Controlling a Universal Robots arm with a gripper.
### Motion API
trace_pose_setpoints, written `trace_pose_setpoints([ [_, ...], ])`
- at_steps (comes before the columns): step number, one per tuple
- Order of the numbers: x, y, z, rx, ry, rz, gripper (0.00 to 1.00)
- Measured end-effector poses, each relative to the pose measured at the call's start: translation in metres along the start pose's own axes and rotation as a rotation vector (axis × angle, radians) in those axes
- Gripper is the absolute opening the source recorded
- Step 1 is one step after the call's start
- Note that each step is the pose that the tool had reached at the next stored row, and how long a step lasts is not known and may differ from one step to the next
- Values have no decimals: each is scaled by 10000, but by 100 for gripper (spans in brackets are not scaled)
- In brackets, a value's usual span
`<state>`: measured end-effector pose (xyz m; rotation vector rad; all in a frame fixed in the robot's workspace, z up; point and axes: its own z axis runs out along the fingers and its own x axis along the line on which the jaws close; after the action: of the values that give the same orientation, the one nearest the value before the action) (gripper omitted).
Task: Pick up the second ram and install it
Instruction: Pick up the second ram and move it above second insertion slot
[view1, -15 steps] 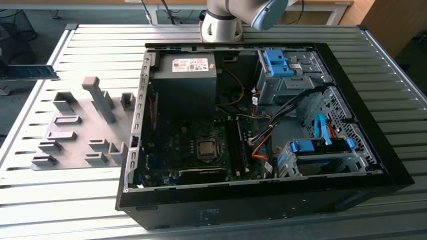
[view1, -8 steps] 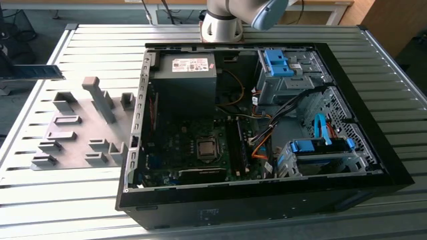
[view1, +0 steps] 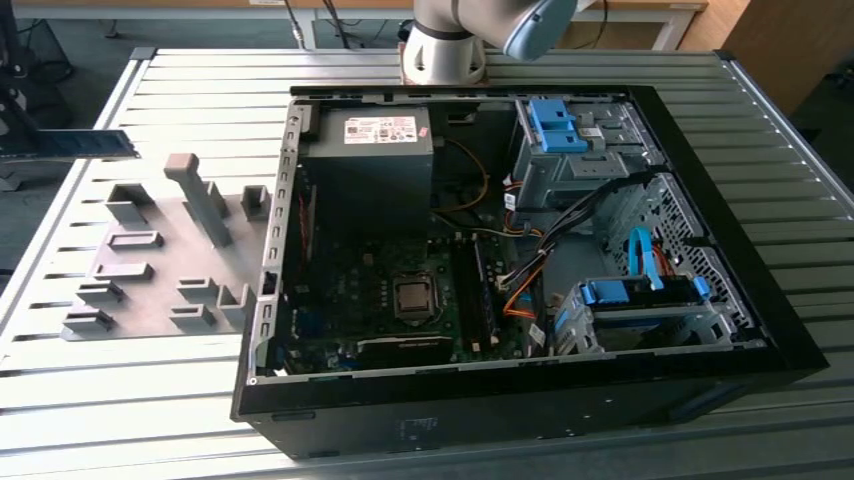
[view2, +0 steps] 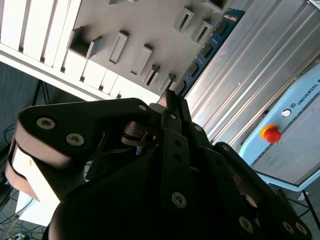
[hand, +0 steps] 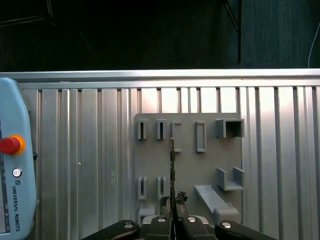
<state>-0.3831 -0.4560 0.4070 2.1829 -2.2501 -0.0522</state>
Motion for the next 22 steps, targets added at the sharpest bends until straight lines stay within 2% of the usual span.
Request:
trace_pose_setpoints([
  [22, -7, -224, -6, 0, 0, 0, 14],
])
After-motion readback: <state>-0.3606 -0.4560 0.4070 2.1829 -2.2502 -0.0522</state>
